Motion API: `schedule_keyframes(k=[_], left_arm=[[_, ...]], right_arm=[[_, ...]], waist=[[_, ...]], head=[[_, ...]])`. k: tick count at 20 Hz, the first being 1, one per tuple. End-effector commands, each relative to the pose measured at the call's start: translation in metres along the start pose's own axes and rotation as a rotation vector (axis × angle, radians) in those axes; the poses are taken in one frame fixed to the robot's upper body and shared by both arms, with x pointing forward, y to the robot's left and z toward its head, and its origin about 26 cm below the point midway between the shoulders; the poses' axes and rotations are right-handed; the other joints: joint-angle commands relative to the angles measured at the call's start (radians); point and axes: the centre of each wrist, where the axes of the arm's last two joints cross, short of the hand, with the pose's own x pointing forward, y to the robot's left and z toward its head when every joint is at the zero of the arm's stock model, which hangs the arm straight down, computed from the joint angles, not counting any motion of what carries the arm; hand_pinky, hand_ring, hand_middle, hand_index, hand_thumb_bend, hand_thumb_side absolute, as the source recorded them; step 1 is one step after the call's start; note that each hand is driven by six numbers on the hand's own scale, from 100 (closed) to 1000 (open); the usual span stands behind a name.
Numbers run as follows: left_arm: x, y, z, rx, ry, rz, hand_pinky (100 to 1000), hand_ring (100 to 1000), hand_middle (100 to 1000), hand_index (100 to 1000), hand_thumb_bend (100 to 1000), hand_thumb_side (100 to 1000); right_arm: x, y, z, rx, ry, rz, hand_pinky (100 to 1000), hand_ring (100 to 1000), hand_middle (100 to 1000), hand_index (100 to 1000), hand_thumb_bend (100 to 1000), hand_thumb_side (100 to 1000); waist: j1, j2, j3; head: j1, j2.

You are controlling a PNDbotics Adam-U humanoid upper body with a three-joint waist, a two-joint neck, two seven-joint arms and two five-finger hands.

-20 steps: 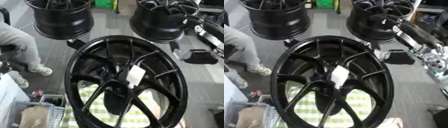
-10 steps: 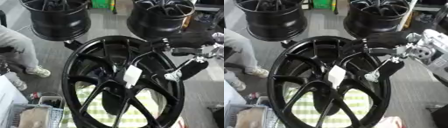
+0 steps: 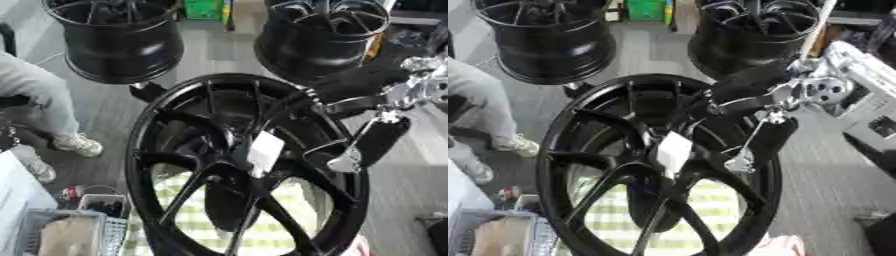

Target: Pull the pin out of the wheel hub.

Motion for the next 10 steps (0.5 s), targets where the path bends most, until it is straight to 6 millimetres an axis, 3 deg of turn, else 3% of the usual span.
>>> schedule_keyframes(k=[1, 10], left_arm=[[0.007, 0.004, -0.003, -0.012, -0.019, -0.022, 641, 563, 624, 816, 100, 797], [0.007, 0.001, -0.004, -0.028, -0.021, -0.018, 642, 564, 625, 817, 100, 802]], right_arm=[[0.005, -0.006, 0.001, -0.011, 0.021, 0.028, 855, 940, 998, 1000, 162, 302], [0.006, -0.009, -0.010, -0.015, 0.057, 0.059, 868, 959, 1000, 1000, 191, 305]], waist=[[0.007, -0.012, 0.002], [0.009, -0.007, 0.011]], head=[[-0.005, -0.003], [-0.014, -0.003]])
